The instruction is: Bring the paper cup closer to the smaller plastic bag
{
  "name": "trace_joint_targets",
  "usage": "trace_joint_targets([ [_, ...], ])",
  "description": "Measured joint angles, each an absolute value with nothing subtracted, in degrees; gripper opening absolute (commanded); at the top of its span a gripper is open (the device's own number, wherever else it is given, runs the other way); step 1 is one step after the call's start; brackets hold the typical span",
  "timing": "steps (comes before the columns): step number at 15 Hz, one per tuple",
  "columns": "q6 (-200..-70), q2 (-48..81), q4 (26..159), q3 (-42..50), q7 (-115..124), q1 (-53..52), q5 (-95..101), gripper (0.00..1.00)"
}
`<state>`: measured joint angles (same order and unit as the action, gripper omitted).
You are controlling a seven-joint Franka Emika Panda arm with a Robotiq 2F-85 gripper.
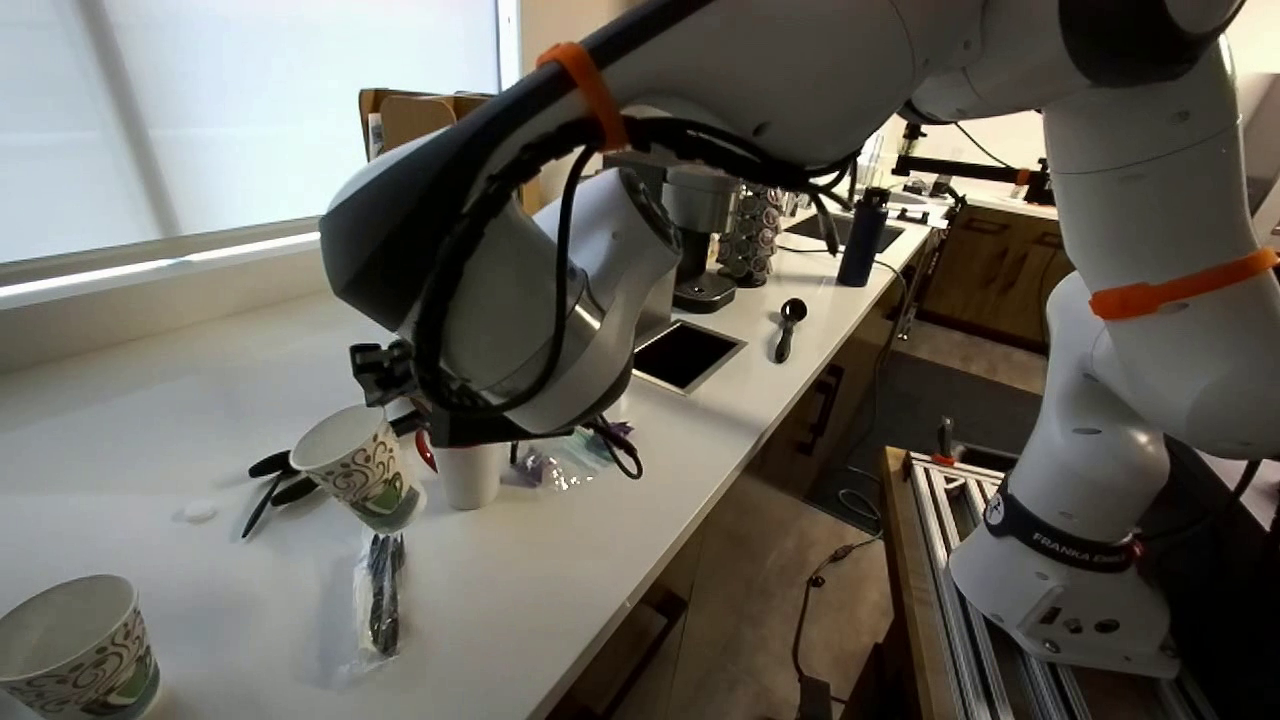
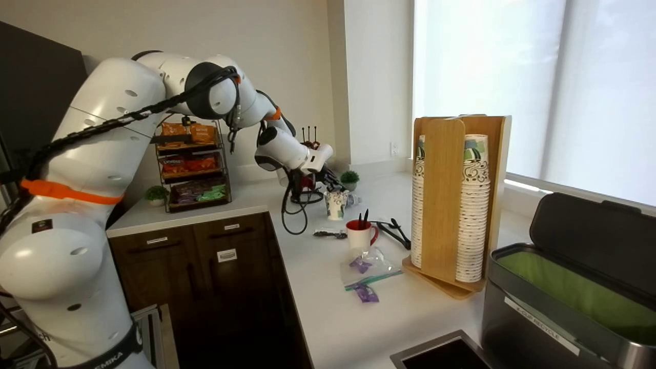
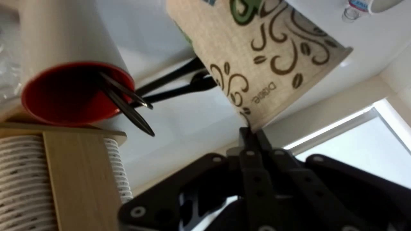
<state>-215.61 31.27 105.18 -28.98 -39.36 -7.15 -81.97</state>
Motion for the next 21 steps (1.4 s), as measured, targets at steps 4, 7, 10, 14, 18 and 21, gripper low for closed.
trace_joint_targets([
  [4, -215.6, 32.0, 105.3, -29.3, -40.7, -7.6, -84.3, 0.01],
  [7, -218.3, 32.2, 105.1, -28.5, -38.4, -8.1, -80.9, 0.01],
  [10, -223.9, 32.9, 104.8, -19.8, -27.4, -15.6, -72.6, 0.01],
  [14, -232.2, 37.3, 104.8, -16.8, -19.7, -20.2, -71.0, 0.01],
  [18, -233.4, 40.6, 104.8, -14.6, -15.5, -22.2, -72.9, 0.01],
  [21, -233.3, 41.2, 104.8, -14.5, -14.0, -22.2, -73.0, 0.03],
])
